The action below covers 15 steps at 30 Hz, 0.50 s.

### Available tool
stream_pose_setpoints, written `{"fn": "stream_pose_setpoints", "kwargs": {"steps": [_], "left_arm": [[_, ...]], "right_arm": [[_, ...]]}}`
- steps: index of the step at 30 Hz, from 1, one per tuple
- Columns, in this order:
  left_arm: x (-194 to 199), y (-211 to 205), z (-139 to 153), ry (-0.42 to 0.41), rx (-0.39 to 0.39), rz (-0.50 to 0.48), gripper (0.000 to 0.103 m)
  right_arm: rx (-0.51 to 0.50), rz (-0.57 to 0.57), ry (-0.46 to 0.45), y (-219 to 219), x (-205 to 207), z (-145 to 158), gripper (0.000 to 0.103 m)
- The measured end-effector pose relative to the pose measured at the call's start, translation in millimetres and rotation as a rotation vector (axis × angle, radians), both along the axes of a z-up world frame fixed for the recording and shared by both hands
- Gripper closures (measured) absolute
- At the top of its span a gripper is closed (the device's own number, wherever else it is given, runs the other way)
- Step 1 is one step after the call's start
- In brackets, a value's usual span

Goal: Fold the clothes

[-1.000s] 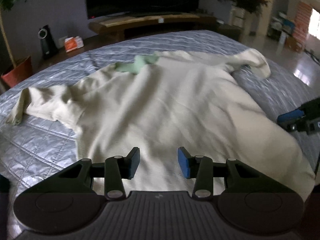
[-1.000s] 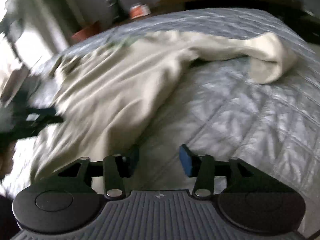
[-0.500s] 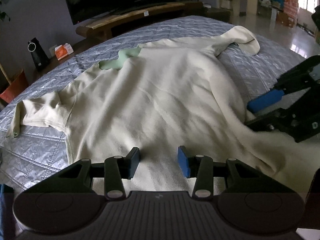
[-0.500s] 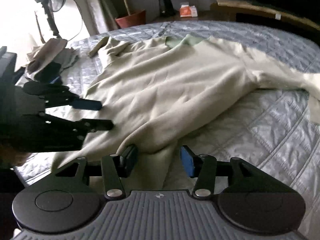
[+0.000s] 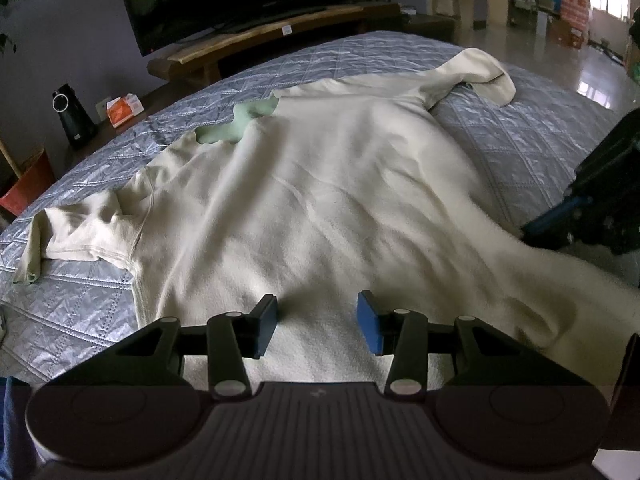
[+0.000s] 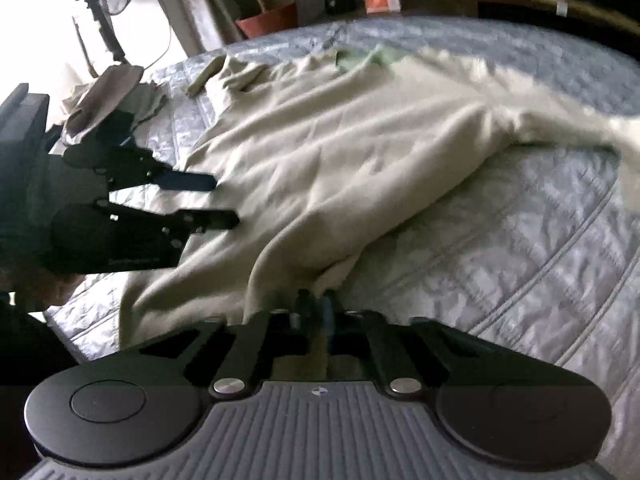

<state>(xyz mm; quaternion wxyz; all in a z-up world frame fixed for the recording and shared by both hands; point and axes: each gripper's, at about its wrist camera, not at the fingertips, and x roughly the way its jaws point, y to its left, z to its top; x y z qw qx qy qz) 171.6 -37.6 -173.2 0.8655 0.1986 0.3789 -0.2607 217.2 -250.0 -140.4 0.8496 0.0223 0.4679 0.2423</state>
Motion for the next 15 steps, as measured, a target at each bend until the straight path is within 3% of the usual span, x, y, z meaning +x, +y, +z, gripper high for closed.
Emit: {"fn": "stream_pose_setpoints", "kwargs": {"steps": [7,11,13,15], "left_arm": [[0.9,1.0,-0.2,0.007,-0.005,0.003,0.06],[0.3,1.0,-0.6,0.005,-0.005,0.001,0.059],[0.2,1.0,-0.8,0.002,-0.003,0.001,0.058],[-0.3,0.7,-1.1,-0.003,0.001,-0.002,0.057]], "right_arm": [[-0.061,-0.066,-0.058,-30.9,-14.9,29.8,0.1],[-0.171,-0.151,-0.051,-52.3,-20.4,31.3,0.099],[-0.298,-0.152,-0.078,-51.5,-23.3,26.8,0.099],[-0.523,-0.124,-0.133,-40.6,-26.1,18.1,0.094]]}}
